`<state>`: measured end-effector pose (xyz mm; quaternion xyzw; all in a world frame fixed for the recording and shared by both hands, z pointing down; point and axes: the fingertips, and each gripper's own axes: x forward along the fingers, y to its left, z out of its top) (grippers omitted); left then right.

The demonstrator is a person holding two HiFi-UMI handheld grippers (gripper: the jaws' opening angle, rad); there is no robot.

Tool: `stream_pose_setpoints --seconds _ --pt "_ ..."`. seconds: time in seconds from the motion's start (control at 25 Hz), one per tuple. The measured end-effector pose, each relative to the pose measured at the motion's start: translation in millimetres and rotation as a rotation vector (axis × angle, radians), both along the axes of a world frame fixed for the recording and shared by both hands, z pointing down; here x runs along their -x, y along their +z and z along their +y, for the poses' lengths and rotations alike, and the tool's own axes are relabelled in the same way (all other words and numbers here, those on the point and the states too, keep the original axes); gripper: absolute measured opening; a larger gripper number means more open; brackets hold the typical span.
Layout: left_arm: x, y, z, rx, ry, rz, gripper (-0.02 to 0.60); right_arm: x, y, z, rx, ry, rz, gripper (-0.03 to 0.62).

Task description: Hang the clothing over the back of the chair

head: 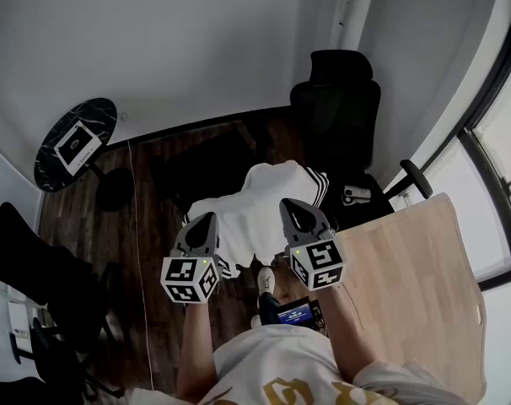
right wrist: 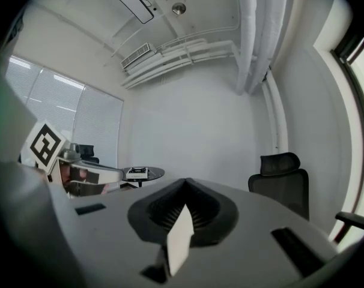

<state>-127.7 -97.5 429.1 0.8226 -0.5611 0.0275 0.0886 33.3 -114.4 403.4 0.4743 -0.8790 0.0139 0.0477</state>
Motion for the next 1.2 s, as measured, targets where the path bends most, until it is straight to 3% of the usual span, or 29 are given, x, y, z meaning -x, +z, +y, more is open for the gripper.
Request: stream_pose_setpoints --seconds 0.48,1.2 --pt "3 13 13 0.011 -0.003 -0.037 0.020 10 24 13 0.051 -0.021 0.013 0.011" --pt "16 14 10 0.013 -0.024 -0.012 0.020 8 22 16 0.045 -0.036 0.027 0.011"
